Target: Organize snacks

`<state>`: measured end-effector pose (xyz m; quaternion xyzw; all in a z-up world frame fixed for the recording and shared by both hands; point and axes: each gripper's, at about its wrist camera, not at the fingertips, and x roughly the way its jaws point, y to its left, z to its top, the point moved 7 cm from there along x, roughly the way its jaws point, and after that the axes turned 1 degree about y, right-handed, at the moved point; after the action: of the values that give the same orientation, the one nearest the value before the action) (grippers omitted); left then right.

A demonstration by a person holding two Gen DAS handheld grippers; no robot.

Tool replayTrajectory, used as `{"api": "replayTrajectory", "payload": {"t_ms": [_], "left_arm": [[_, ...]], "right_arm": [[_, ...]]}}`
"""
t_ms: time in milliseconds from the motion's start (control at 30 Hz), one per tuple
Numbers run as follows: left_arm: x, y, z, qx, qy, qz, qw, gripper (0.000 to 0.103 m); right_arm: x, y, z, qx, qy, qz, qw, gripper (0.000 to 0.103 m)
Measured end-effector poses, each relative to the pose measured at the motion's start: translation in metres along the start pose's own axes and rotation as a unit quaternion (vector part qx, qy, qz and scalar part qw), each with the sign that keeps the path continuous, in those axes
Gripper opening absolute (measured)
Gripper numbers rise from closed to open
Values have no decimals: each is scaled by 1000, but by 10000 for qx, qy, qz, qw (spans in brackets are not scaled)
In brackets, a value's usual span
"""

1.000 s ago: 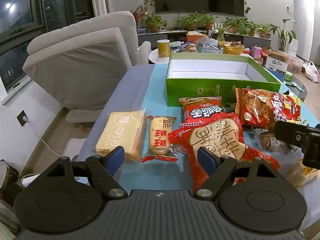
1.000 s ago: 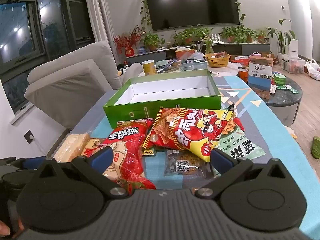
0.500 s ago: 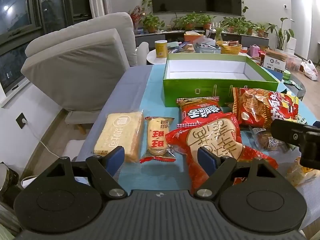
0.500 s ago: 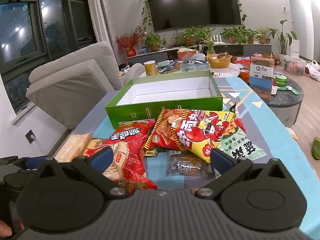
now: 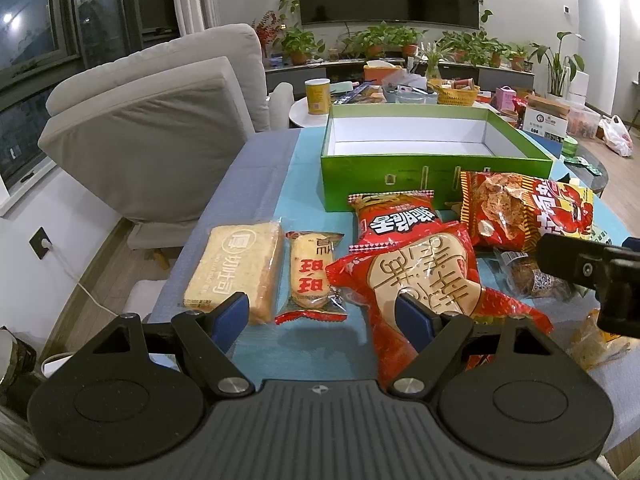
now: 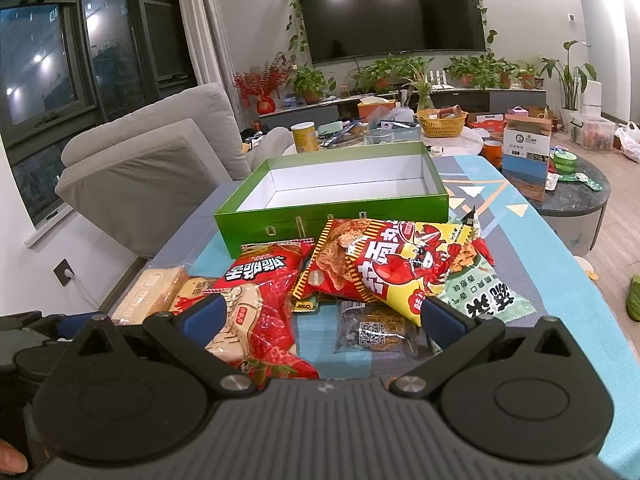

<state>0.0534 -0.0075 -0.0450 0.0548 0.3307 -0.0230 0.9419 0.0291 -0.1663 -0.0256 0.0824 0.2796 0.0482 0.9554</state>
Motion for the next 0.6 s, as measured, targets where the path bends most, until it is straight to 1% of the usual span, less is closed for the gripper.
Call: {"api": "replayTrajectory", "payload": {"t_ms": [600], "left_arm": [[1, -1, -2, 47, 20, -35, 10000, 78]], "right_arm": [[0, -3, -4, 27, 49, 27, 10000, 61]]}}
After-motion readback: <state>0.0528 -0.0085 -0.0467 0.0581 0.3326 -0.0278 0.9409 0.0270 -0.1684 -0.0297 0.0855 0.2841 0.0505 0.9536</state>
